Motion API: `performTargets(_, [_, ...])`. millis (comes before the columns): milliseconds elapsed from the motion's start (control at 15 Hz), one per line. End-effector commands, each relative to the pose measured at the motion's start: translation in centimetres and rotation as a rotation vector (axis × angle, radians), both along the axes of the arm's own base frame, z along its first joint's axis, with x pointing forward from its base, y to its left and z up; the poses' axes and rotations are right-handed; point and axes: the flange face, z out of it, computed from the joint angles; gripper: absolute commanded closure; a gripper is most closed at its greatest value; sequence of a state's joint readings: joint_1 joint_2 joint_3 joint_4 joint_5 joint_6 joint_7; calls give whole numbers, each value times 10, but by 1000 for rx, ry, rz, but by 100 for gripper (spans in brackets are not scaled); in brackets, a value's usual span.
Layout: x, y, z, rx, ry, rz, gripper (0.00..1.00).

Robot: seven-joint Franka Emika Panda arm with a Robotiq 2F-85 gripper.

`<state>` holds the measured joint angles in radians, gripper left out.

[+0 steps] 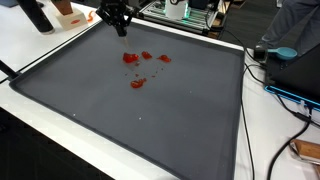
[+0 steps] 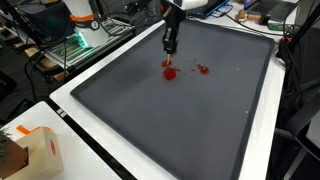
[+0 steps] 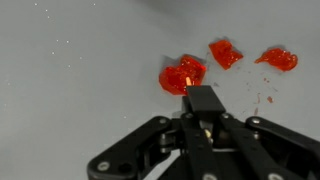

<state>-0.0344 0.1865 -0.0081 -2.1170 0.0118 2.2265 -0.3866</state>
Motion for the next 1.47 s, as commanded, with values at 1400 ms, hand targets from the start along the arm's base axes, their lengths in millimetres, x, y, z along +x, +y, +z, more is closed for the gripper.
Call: performTargets(1400, [4, -9, -63, -11, -7, 36, 97])
